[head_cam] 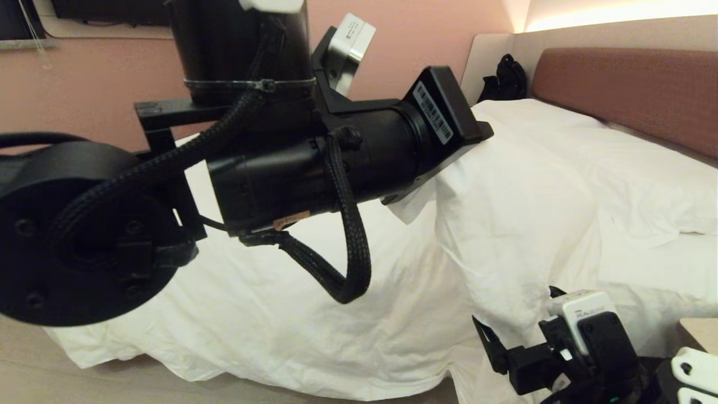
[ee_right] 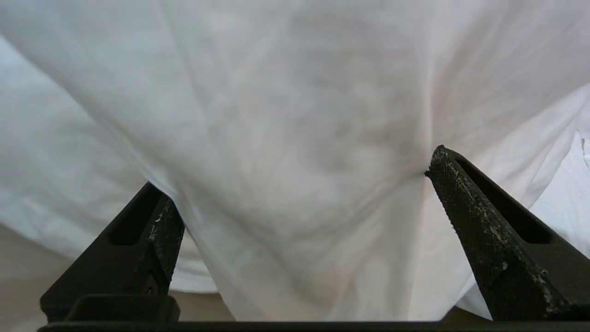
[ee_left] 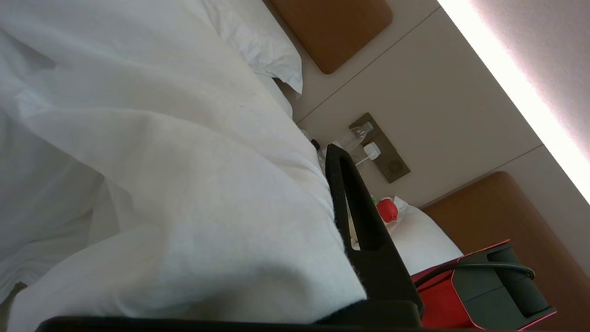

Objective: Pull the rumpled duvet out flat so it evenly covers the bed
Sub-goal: Flatten the corners of the folded blanket

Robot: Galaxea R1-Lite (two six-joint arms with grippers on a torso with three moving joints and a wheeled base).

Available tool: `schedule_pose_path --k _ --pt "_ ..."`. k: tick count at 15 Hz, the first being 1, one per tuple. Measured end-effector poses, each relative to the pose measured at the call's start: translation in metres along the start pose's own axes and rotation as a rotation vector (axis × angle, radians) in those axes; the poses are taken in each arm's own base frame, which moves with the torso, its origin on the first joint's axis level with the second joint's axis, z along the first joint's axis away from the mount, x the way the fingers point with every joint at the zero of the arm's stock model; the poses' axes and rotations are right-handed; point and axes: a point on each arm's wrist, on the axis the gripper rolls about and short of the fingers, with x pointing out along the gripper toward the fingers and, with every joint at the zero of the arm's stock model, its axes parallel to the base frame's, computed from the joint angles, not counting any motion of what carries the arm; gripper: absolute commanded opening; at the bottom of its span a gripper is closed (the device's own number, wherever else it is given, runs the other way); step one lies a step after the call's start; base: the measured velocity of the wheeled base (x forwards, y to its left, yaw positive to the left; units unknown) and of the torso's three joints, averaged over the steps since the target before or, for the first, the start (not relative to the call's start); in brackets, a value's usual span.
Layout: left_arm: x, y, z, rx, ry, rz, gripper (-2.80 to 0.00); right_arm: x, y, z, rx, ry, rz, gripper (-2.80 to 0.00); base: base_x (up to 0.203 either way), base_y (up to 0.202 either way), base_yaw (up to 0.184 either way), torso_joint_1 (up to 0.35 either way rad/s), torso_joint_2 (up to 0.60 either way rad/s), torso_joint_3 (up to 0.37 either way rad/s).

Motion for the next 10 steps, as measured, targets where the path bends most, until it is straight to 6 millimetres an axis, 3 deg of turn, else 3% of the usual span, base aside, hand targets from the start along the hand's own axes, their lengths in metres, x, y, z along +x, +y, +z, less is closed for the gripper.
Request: schedule_pose_path --k 5,10 --pt "0.000 -0.002 -0.001 0.000 0.002 -0.007 -2.80 -0.003 0.002 0.001 0.012 -0.008 0.001 0.00 0.000 0.000 0.000 0.000 0.00 0.000" --pt "-0.005 -0.008 0.003 0.004 -0.009 -0.020 -2.80 -0.005 0.004 -0.011 0.017 0.033 0.011 0.00 0.000 0.000 0.000 0.000 0.00 0.000"
